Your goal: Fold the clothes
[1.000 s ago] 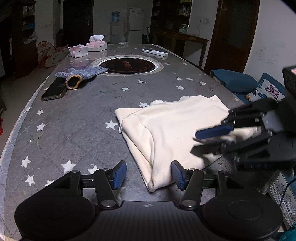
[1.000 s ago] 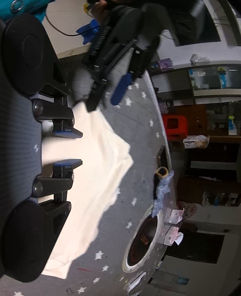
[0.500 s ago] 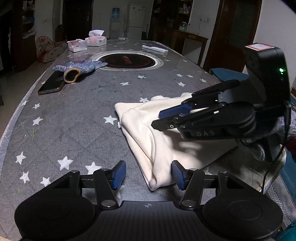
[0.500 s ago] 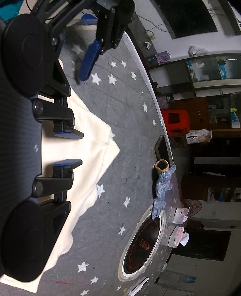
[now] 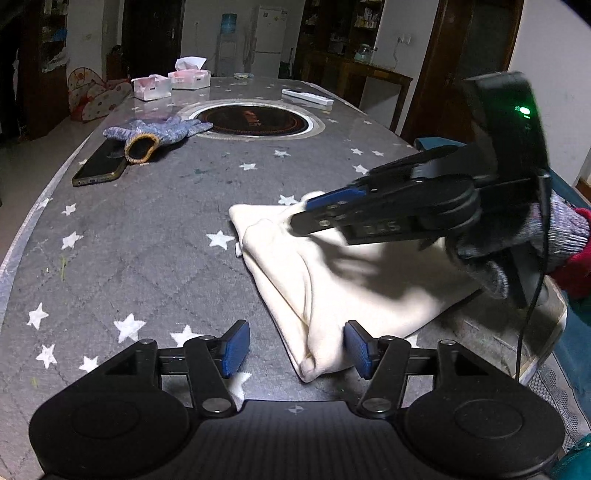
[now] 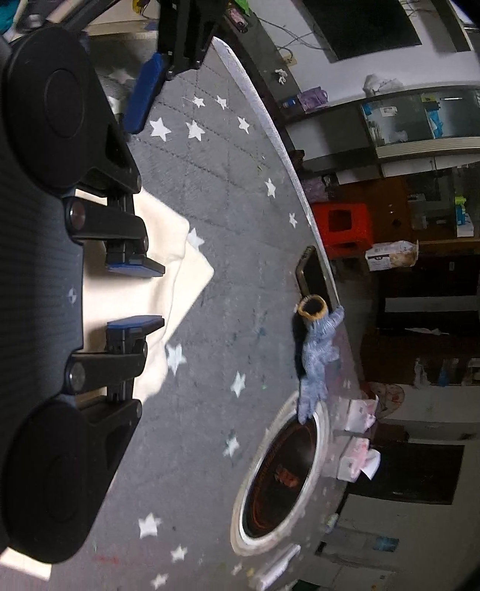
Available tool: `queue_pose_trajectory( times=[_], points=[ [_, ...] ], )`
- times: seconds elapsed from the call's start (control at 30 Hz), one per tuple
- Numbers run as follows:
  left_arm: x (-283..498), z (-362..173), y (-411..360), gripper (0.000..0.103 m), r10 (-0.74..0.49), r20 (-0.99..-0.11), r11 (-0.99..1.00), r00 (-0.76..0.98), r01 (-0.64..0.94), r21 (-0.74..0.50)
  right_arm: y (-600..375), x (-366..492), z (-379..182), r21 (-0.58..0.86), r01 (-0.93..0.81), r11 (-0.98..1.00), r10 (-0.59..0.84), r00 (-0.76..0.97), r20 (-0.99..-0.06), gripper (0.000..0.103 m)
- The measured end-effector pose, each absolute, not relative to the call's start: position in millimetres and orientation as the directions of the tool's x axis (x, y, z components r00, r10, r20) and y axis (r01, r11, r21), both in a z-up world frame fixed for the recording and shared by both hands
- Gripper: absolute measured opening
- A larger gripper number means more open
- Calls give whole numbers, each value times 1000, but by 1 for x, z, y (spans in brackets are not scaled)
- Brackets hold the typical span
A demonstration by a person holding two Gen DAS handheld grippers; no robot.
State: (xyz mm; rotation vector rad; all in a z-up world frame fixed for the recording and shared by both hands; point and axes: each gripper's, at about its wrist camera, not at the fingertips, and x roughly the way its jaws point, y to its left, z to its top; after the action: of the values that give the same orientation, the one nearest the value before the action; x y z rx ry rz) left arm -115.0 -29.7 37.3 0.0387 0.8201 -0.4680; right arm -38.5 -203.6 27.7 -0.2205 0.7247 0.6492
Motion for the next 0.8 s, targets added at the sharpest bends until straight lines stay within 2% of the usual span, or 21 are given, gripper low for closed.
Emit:
queue_pose_trajectory(
  times=[0.4, 0.6, 0.8],
  points=[
    [-101, 43, -33, 63, -366, -701, 913, 613, 382, -143, -312, -90, 42, 23, -422, 906, 329, 671, -665, 24],
    [-93, 36, -43, 63, -341, -721, 918, 604, 378, -117, -335, -100, 23, 35, -362, 932, 294, 693, -658, 23],
    [-88, 43, -42, 63, -332, -711, 922, 621, 371, -106, -336, -91, 37, 31, -353, 935, 293, 720, -629, 23]
  ],
)
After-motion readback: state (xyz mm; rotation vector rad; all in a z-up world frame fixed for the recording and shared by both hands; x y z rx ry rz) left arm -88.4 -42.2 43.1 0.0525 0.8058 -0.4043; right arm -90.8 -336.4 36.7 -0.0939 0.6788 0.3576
